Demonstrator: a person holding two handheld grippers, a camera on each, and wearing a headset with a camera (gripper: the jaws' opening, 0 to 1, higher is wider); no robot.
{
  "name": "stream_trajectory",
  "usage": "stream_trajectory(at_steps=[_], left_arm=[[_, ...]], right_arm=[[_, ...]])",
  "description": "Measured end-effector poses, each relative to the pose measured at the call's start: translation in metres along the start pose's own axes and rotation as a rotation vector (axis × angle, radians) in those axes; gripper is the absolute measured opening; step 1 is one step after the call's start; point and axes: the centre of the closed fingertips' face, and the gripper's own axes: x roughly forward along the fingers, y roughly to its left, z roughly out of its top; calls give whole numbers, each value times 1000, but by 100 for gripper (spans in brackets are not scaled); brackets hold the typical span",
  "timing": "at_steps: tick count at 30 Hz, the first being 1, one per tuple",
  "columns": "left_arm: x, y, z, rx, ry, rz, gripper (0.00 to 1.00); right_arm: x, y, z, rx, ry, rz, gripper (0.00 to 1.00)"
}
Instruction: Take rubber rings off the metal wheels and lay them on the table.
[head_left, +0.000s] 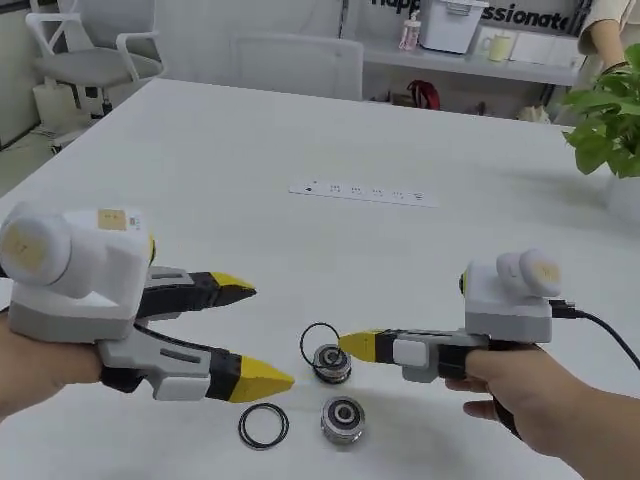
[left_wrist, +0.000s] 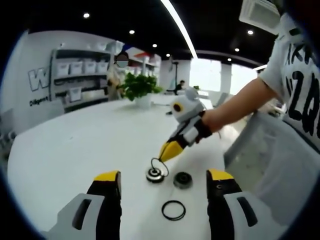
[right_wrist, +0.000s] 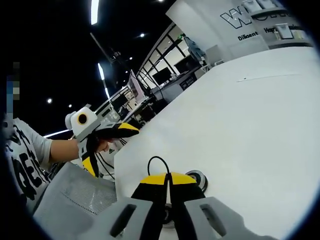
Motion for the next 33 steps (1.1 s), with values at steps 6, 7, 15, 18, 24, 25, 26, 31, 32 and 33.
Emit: stream_trajectory(at_steps=[6,7,15,18,24,25,26,31,32,33], left_arm=[[-11,2,-4,12,5,24,71],[-12,2,-4,12,5,25,71],[-23,6,-12,5,17,47,78],[-27,7,-14,0,20,54,80],[-38,15,-18,-4,22,84,81],[-40,16,-19,-7,23,87,81],[-41,18,-19,-9,25,91,81],[-44,20,-23,-8,35,101,81],[-44,20,-24,-6,37,102,81],[-44,20,-24,-6,38,103,81]], right_arm=[[4,10,1,-6,4,25,0],[5,11,1,-6,4,28,0],[17,31,-4,-14,24,79,0],[21,35,-7,-22,39,85,0],[34,46,-17,-54,84,107,0],[36,48,-19,-61,92,110,0],[39,50,-21,-71,102,115,0],[47,55,-28,-105,133,123,0],[49,56,-29,-109,137,128,0],[50,57,-30,-114,141,132,0]])
